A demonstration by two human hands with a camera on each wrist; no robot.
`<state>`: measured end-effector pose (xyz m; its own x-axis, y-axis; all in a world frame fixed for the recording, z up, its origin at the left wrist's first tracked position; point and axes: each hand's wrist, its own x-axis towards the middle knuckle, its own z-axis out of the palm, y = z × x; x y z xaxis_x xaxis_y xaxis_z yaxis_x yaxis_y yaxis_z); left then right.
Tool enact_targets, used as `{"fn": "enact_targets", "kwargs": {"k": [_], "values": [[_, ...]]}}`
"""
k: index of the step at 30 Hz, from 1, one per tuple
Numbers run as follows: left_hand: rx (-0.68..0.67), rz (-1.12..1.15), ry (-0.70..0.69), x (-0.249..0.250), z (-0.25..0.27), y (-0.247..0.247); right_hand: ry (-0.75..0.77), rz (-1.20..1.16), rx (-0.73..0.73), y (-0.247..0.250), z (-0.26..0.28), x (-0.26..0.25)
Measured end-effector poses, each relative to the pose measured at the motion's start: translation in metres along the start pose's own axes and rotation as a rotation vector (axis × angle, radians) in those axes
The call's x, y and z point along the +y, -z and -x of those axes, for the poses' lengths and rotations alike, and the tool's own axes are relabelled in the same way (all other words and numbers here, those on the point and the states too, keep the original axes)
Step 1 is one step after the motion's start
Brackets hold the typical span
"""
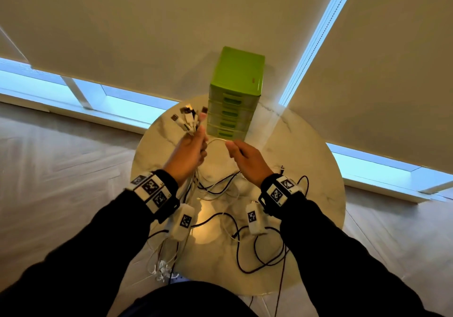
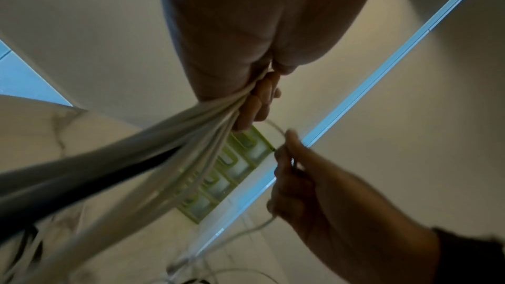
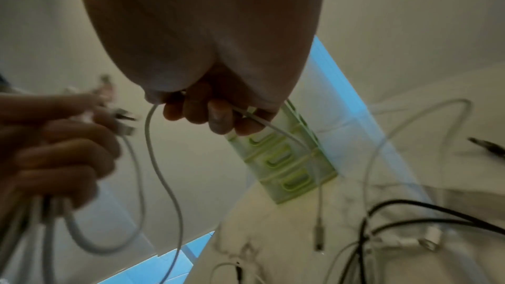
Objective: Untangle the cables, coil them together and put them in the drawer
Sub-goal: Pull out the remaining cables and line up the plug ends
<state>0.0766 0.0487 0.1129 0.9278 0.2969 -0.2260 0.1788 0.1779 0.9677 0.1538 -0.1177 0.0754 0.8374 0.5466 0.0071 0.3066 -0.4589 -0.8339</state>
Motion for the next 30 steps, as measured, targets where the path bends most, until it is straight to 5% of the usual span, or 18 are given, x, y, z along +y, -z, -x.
{"fn": "enact_targets", "kwargs": {"k": [4,9,13,23,30], "values": [[-0.057,-0.001,0.157,-0.003,0.002,-0.013,0.072,-0.077,-0.091,0.001,0.003,-0.026],[0.001,0.129,0.075,0.001,-0.002,-0.016,0.002,-0.197,-0.261,0.018,0.014,-0.028],[0.066,0.102,-0.024,0.010,-0.006,-0.023,-0.092,0.069,-0.341,0.037,0.029,-0.004],[-0.220,-0.004,-0.093,0.013,0.015,-0.111,-0.050,-0.007,0.108,0.085,0.080,0.000],[-0.394,0.029,0.029,0.013,0.027,-0.171,-0.265,0.013,0.418,0.149,0.148,0.045]]}}
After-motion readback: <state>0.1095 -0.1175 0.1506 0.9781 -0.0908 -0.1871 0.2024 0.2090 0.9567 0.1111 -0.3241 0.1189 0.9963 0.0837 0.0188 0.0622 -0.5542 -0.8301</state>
